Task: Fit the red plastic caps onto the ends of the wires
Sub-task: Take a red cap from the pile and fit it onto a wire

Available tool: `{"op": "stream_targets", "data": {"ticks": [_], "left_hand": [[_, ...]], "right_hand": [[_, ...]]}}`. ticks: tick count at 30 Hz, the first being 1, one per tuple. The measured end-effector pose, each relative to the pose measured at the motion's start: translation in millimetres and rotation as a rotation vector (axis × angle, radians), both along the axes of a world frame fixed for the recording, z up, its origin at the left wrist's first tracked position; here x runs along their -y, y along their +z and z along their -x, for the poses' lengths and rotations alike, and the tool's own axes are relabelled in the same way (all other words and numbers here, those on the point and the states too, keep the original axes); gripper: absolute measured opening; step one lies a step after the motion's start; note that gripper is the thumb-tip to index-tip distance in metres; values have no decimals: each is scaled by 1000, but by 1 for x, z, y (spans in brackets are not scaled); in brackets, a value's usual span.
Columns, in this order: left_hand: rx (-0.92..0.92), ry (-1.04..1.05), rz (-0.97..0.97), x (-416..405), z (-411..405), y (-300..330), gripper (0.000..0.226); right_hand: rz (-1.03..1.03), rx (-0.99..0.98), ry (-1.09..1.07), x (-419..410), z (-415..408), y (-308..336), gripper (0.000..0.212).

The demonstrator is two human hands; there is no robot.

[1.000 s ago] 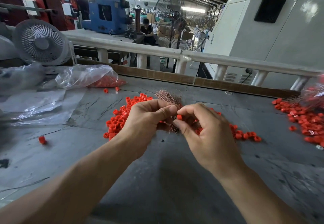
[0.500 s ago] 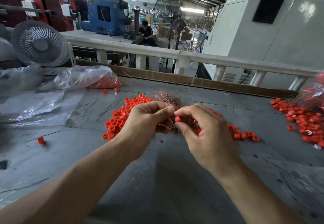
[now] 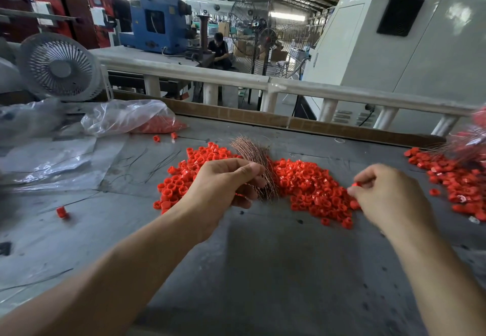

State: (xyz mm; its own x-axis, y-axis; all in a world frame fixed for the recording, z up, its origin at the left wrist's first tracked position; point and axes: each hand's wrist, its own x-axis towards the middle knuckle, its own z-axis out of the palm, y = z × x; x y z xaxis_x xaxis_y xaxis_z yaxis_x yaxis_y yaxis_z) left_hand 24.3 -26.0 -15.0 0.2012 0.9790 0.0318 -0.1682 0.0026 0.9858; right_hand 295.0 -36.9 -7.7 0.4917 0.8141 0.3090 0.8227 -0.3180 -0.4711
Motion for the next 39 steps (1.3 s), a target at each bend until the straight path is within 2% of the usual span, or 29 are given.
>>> {"op": "stream_targets", "data": {"ticks": [8,19,24,27,34,39], "left_hand": [[-2,0,8,1,0,0,18],[-13,11,4,-2,4,-1,18],[-20,24,3,-4,3,-2,16],[-51,41,0,-4,3,-3,16],[-207,86,-74,-8,3,-10,13],[-242,90,-94,-8,2,-11,13]], "right_hand": [[207,-60,-122,-7,-26,-6,23],[180,5,-106,-6,-24,-6,19],[3,-19,42,-3,-5,-4,12],[-76,-55,179,-2,15,-5,19],[-83,-11,454,1,53,-17,14],[-53,52,514,4,71,-21,26]]}}
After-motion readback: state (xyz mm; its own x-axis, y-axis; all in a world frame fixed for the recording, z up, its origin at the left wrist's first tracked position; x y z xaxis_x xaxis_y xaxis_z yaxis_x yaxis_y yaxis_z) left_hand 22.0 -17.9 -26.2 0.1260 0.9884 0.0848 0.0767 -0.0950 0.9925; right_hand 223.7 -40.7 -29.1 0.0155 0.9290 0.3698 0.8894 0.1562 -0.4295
